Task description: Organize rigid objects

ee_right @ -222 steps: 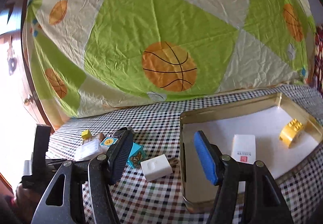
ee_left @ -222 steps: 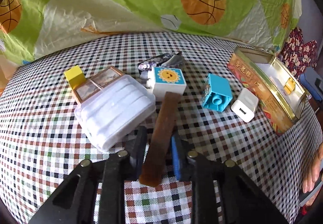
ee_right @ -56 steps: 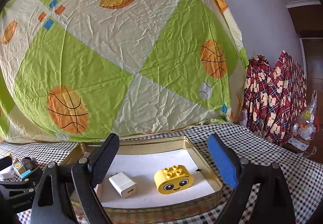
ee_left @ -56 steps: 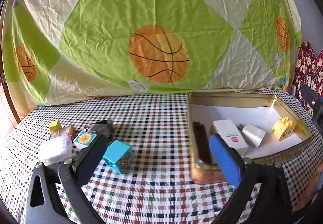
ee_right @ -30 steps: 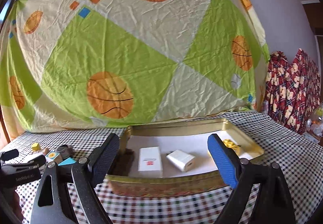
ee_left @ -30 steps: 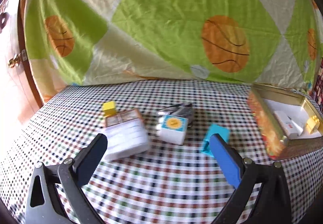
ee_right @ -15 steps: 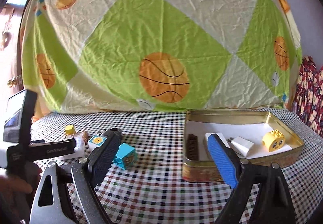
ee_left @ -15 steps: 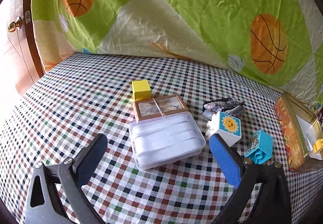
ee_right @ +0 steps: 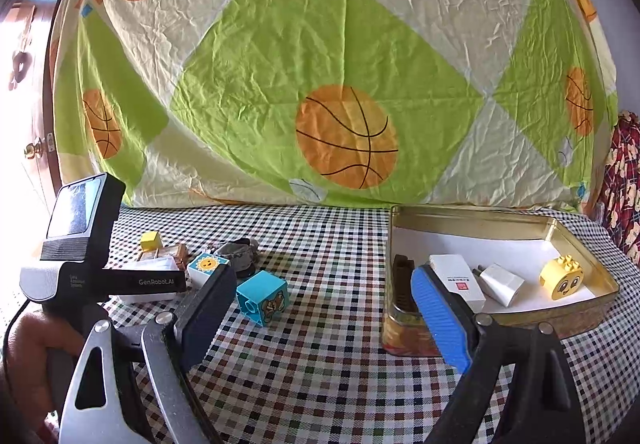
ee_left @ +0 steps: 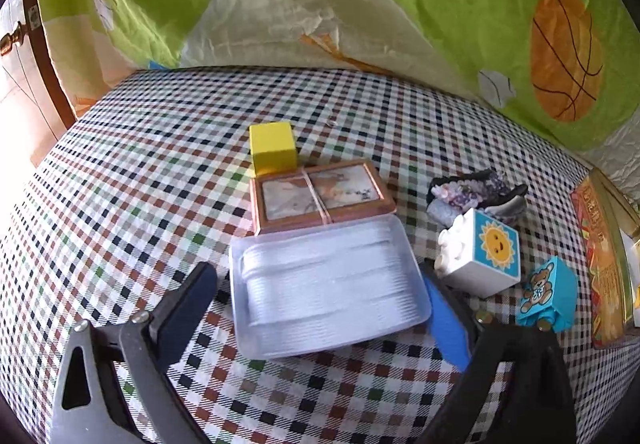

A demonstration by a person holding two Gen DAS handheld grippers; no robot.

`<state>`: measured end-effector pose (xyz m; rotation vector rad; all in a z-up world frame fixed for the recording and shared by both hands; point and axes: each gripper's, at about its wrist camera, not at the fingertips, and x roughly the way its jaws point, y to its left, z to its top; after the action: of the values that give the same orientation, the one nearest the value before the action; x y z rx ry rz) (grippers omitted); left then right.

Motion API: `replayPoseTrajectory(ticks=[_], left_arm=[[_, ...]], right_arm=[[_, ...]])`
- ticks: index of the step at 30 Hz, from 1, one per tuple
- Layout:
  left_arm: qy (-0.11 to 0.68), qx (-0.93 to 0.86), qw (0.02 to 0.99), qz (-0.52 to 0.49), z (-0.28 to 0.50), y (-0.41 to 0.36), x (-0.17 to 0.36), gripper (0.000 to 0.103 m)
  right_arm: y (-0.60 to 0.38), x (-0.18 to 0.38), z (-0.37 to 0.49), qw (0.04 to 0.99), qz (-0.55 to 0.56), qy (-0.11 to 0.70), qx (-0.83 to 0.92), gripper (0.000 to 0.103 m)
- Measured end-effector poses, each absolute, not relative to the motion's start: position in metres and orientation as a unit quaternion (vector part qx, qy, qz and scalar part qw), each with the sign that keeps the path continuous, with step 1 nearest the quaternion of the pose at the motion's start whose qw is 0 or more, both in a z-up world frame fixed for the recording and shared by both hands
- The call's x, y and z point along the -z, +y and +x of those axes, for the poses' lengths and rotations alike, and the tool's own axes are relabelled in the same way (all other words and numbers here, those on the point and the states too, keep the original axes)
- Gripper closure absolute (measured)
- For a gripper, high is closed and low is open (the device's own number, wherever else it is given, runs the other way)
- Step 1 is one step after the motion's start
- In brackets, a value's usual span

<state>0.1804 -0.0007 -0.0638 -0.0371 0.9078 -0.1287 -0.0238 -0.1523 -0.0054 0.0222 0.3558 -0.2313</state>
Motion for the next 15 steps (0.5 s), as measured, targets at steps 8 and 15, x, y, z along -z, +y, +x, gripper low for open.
replayPoseTrajectory(ticks=[8, 15], left_arm=[[0.418, 0.099, 0.901, -0.053, 0.166, 0.013, 0.059, 0.02], [0.358, 0.05, 0.931, -0.049, 0.148, 0.032, 0.04, 0.02]], right_arm=[[-0.144, 0.012, 0.003, 0.973, 0.012, 0.223, 0.057, 0.012], [-0.112, 0.028, 0.06, 0.952, -0.065, 0.3, 0.018, 0.012]])
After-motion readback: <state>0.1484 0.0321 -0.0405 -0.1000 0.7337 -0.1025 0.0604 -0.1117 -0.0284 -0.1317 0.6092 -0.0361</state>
